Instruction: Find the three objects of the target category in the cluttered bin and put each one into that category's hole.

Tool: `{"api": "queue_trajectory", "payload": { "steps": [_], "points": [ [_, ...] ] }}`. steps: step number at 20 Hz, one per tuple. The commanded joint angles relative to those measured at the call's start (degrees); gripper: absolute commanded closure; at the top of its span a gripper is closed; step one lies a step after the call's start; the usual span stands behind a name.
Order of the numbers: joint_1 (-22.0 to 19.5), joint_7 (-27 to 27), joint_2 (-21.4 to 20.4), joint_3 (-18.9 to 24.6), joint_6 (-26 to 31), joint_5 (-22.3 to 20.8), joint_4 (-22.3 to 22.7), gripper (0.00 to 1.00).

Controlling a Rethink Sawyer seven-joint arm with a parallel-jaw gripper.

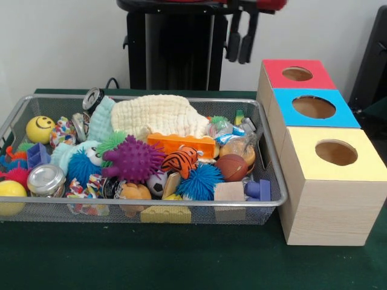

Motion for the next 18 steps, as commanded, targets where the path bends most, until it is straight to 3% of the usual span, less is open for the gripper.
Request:
{"api": "queue_trajectory", "payload": {
  "steps": [1, 4, 6, 9, 13, 15, 18],
  "points": [
    [-2.8, 6.41, -3.12, -7.95, -6.94, -1.59, 12.52, 1.0],
    [-3.76, 7.65, -2.19, -9.51, -9.71, 0.06, 14.13, 1.0],
    [-2.53, 10.44, -1.69, -11.7, -13.47, -1.4, 14.28, 1.0],
    [1.18, 17.87, 1.06, -17.21, -21.99, -3.82, 13.81, 1.0],
    [6.05, 20.76, 3.53, -23.72, -28.86, -4.36, 12.47, 1.0],
    [7.28, 20.11, 4.04, -25.54, -30.83, -2.51, 13.36, 1.0],
    [5.66, 13.91, 3.96, -23.0, -30.68, 0.79, 15.74, 1.0]
  ]
}}
